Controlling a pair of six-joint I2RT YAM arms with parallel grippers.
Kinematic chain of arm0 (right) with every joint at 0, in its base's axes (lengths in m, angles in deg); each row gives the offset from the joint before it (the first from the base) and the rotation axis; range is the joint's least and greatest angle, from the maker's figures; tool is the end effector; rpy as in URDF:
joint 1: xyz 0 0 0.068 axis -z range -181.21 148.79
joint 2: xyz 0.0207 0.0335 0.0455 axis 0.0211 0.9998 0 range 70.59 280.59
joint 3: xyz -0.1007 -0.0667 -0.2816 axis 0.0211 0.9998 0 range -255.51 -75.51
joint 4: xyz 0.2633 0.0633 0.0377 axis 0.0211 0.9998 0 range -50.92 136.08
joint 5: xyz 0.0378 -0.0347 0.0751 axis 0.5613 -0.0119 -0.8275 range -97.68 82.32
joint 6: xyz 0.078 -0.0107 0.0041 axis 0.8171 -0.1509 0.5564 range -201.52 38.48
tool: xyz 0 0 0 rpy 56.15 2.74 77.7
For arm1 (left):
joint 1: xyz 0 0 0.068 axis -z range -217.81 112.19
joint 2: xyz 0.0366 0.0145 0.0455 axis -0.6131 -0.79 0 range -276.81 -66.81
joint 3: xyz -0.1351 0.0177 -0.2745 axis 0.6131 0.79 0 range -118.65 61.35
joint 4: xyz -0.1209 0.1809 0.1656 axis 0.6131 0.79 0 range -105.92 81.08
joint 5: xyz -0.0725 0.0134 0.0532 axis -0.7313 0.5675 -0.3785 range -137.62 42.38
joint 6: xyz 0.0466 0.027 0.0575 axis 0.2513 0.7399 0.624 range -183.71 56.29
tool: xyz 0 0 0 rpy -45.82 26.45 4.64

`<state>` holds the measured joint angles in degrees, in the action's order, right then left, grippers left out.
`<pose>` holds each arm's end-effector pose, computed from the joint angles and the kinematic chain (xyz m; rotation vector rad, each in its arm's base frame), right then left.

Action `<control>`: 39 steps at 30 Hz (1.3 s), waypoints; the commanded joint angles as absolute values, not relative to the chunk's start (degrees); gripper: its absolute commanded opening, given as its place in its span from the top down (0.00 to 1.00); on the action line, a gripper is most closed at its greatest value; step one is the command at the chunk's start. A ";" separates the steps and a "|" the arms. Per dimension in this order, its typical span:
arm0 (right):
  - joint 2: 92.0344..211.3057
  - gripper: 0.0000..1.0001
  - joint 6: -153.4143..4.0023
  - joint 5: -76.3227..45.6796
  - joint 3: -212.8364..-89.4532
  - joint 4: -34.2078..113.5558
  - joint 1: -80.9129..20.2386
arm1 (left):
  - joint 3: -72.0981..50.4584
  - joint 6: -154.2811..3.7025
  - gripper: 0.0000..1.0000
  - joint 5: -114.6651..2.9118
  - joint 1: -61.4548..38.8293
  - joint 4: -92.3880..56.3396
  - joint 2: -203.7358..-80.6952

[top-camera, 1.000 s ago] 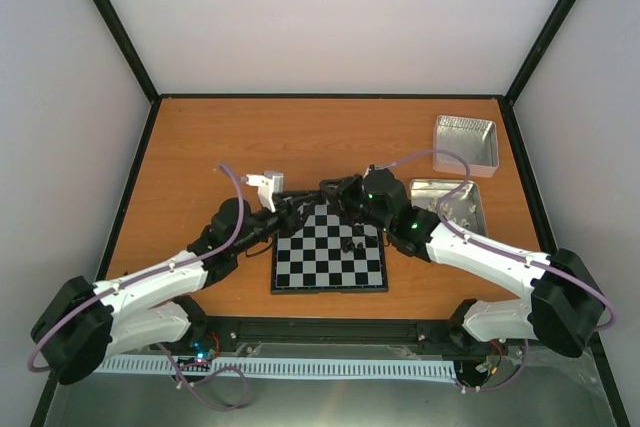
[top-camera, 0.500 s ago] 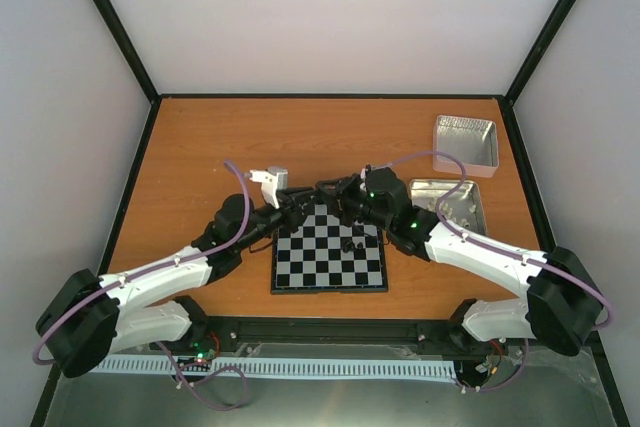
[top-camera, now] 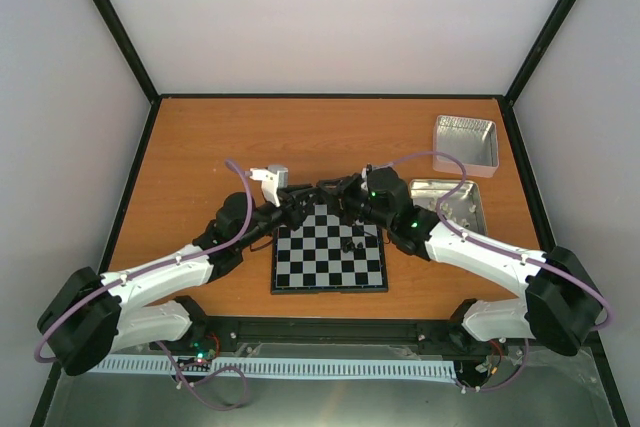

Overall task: Set up the chess pieces on the board
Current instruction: Place the chess piece on the chessboard.

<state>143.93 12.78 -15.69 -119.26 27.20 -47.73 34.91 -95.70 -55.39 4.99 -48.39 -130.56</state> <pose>0.2150 0.2405 0.2816 0.8318 2.1712 1.6522 0.1917 -0.1900 0.2609 0.2773 1.7539 -1.0846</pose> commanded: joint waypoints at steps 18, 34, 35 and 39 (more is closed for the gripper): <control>143.13 0.81 16.34 -15.46 -114.19 18.54 -46.59 | 36.12 -95.63 0.74 -55.82 4.82 -49.56 -130.76; 143.88 0.81 15.62 -17.62 -114.40 17.34 -46.56 | 35.16 -95.34 0.77 -56.25 4.86 -50.25 -132.21; 143.89 0.81 15.67 -17.77 -114.25 17.50 -46.56 | 34.84 -95.21 0.77 -56.13 4.86 -50.00 -132.14; 144.04 0.81 15.60 -18.15 -113.93 17.32 -46.58 | 34.13 -94.65 0.78 -55.71 4.86 -49.28 -132.13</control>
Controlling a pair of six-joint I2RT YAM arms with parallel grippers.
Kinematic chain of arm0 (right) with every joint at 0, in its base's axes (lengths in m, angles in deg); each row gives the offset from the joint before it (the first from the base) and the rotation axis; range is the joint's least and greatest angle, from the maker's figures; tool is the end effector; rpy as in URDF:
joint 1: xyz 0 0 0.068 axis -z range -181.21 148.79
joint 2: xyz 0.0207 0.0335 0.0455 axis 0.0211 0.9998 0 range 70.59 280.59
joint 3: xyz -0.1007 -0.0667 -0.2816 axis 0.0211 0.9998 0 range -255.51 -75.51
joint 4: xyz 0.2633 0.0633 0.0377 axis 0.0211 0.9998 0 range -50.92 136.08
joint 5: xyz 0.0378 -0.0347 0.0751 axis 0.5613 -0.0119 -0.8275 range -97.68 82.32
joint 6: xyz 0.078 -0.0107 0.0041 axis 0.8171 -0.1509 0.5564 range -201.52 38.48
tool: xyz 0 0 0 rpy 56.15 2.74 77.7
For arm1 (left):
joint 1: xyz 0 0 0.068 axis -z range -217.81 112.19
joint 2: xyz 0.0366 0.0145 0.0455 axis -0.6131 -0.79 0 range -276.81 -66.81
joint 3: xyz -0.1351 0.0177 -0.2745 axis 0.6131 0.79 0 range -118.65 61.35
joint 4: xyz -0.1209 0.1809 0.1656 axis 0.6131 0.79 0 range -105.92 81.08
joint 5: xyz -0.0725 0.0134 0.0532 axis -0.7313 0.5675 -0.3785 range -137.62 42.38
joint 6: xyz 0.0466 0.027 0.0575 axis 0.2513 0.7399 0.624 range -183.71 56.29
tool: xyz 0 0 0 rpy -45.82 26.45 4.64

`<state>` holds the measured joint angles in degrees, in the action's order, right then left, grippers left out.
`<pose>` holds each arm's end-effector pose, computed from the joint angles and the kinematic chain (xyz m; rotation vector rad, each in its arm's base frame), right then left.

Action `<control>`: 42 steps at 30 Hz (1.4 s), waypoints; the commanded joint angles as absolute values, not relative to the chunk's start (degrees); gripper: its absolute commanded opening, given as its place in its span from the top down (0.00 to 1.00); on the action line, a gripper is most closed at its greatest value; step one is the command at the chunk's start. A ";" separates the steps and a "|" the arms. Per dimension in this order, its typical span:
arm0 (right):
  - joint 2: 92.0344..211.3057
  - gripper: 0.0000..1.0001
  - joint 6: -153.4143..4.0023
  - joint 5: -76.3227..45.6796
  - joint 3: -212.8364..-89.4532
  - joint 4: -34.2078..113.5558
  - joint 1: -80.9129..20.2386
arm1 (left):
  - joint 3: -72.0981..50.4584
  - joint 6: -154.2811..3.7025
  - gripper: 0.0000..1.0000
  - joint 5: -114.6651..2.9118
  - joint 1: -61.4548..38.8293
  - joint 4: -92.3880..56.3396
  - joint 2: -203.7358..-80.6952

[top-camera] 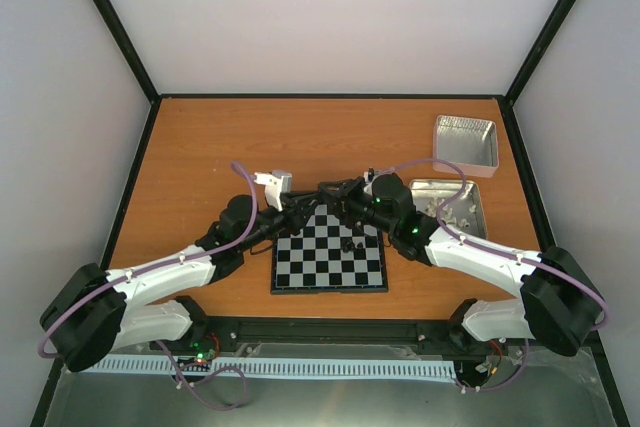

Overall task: Set up the chess pieces on the board
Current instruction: Place the chess piece on the chessboard.

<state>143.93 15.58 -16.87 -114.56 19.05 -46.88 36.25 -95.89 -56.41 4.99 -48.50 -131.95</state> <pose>0.2142 0.2348 0.2693 0.8607 2.1155 1.7381 0.1910 -0.1911 0.2462 0.2914 1.8038 -1.0849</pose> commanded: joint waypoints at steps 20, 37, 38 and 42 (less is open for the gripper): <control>142.72 0.53 8.47 -15.35 -114.10 25.89 -45.95 | 28.00 -91.59 0.99 -53.39 4.83 -27.32 -130.37; 123.04 0.43 -8.20 4.24 -107.69 56.60 -41.51 | -2.19 -86.25 0.99 -49.81 4.81 25.97 -154.38; 122.18 0.43 -8.46 4.92 -107.44 57.25 -41.48 | -3.80 -86.09 0.99 -49.50 4.74 26.87 -156.20; 119.28 0.43 -9.71 6.45 -106.86 58.63 -41.38 | -10.33 -85.88 0.99 -47.14 4.73 30.31 -163.15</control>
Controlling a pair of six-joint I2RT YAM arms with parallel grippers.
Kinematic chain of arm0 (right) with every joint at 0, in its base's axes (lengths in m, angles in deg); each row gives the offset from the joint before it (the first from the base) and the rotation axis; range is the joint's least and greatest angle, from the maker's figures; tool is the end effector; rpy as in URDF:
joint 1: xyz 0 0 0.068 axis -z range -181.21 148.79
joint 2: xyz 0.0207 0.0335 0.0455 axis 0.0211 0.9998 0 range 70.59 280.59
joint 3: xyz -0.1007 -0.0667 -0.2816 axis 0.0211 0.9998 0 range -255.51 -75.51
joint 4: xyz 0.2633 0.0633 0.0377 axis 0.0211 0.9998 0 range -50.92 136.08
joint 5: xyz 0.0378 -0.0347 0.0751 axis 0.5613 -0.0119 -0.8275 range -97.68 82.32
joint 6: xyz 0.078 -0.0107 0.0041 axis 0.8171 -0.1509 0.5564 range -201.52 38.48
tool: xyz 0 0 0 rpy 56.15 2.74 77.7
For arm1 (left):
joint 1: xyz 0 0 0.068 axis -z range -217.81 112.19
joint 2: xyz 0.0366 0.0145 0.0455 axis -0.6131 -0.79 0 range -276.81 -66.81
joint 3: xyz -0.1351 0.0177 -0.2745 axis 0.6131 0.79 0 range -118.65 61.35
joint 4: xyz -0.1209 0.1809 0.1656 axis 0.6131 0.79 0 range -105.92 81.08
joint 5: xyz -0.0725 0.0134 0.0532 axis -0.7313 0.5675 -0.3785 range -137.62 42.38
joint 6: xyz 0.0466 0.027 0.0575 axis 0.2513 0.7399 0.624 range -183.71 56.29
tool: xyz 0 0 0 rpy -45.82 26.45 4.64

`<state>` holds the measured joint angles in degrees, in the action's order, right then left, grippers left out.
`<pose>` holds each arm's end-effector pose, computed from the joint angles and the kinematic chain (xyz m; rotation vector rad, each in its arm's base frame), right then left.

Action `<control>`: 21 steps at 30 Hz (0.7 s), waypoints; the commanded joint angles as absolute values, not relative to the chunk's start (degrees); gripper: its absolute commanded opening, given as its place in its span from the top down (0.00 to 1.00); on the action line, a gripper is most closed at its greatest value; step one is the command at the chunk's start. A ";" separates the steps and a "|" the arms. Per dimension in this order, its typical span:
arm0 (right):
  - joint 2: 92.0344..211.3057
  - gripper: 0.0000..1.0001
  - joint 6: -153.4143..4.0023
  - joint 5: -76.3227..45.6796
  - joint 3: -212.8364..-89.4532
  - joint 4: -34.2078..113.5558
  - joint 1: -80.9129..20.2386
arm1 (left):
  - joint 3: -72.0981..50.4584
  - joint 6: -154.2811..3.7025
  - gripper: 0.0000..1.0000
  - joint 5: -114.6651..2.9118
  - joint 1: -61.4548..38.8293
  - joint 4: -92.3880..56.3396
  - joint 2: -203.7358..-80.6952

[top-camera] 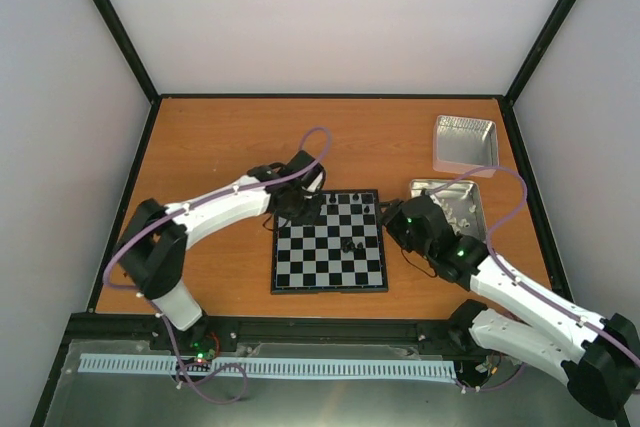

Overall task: Set up the chess pieces on the board
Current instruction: Place the chess piece on the chessboard.

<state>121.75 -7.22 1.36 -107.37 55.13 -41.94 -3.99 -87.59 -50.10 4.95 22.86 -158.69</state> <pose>0.1666 0.1295 0.2361 0.7690 2.2178 0.9225 0.2522 -0.2373 0.2218 0.4692 2.7401 -0.3844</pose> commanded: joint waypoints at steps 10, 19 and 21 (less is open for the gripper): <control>117.08 0.43 -12.16 8.00 -106.46 59.47 -41.12 | -19.27 -85.12 0.97 -43.68 4.34 36.07 -173.09; 117.15 0.43 -12.60 8.09 -106.21 59.21 -41.11 | -19.74 -85.37 0.96 -42.24 3.55 35.81 -176.14; 117.17 0.43 -12.61 8.05 -106.18 59.21 -41.11 | -19.97 -85.36 0.95 -42.25 3.29 35.44 -176.40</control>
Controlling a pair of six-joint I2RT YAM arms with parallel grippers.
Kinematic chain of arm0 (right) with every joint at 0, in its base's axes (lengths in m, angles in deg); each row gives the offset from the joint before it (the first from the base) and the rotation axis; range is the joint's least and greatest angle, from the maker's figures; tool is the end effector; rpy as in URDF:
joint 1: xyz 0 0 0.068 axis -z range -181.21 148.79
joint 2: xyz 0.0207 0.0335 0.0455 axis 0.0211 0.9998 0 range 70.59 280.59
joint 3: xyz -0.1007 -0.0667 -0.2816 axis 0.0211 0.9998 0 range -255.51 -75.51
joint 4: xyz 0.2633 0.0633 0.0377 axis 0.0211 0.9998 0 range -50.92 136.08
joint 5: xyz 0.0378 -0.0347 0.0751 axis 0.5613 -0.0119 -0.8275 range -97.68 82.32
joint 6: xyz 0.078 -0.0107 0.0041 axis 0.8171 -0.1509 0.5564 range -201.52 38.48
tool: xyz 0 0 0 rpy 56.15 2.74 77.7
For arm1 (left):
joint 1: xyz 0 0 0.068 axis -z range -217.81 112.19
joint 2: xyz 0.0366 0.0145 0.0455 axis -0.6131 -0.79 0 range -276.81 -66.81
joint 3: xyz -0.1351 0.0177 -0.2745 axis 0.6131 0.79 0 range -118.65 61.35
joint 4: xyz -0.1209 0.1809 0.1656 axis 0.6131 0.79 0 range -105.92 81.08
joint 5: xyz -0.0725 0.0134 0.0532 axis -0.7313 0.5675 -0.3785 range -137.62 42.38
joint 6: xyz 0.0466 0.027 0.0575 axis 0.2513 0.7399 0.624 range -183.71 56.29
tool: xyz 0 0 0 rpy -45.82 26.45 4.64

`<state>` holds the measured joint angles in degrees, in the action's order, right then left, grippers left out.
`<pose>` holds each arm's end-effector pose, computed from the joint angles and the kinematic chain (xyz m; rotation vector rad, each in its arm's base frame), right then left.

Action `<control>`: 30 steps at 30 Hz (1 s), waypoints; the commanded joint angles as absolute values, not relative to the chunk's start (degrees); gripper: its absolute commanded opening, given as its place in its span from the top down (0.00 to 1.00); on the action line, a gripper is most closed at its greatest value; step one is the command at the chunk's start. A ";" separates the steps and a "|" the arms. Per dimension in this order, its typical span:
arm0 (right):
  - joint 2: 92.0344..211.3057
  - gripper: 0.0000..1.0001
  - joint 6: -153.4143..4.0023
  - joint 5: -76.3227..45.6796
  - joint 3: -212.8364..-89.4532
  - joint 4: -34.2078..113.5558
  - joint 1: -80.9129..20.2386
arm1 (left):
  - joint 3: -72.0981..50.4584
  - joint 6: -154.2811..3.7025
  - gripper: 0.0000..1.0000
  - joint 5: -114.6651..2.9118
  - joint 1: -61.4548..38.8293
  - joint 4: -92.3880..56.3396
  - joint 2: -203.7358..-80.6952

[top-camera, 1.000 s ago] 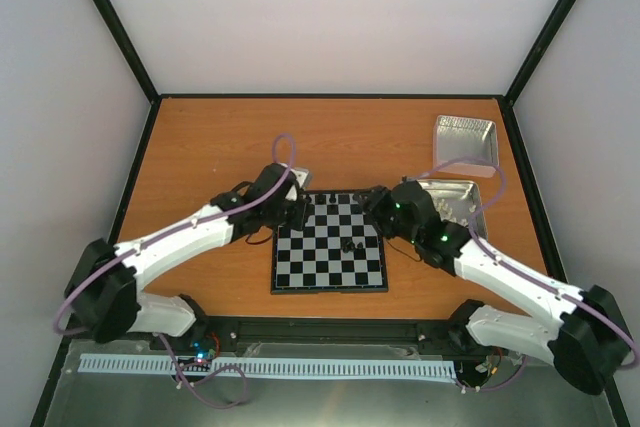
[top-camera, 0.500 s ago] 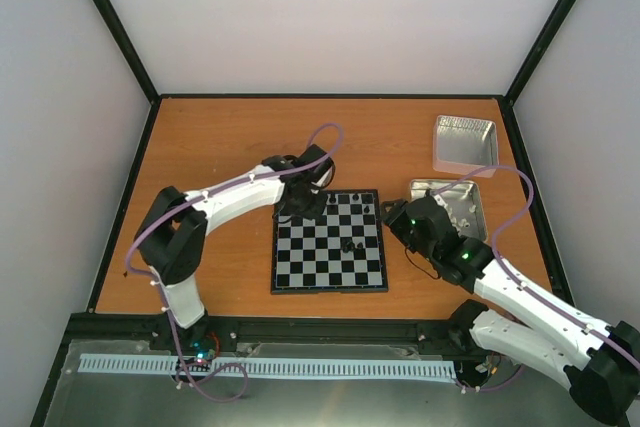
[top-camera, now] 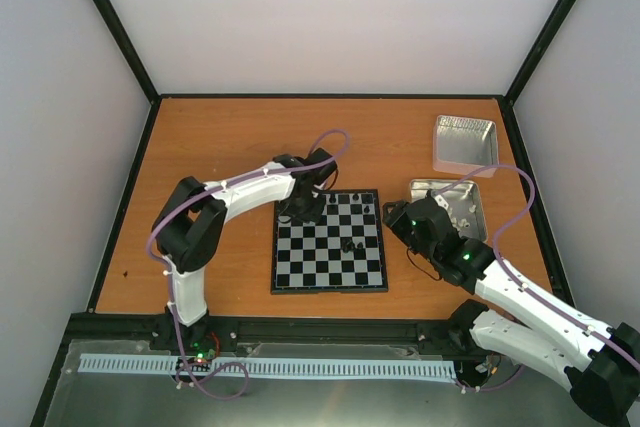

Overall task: Set up the chess pieces on the board
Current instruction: Place the chess piece on the chessboard.

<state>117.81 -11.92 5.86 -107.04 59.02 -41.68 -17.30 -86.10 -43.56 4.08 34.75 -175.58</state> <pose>0.1587 0.1147 0.2393 0.7118 2.1838 0.8089 0.2948 -0.2581 0.1792 0.4945 2.9264 -0.0382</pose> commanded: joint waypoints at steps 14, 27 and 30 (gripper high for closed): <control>116.91 0.43 -12.53 8.10 -106.08 59.48 -41.16 | -21.56 -84.53 0.91 -42.59 2.98 34.79 -179.22; 116.84 0.43 -12.44 7.49 -106.00 59.09 -41.11 | -22.06 -84.97 0.82 -42.60 2.96 35.20 -178.94; 116.82 0.43 -12.48 7.22 -105.81 58.87 -41.11 | -22.44 -84.98 0.81 -42.89 2.99 35.17 -178.48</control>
<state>117.79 -12.09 5.84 -106.82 59.02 -41.68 -19.84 -85.36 -42.86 3.31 34.54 -178.42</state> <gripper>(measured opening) 0.568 0.183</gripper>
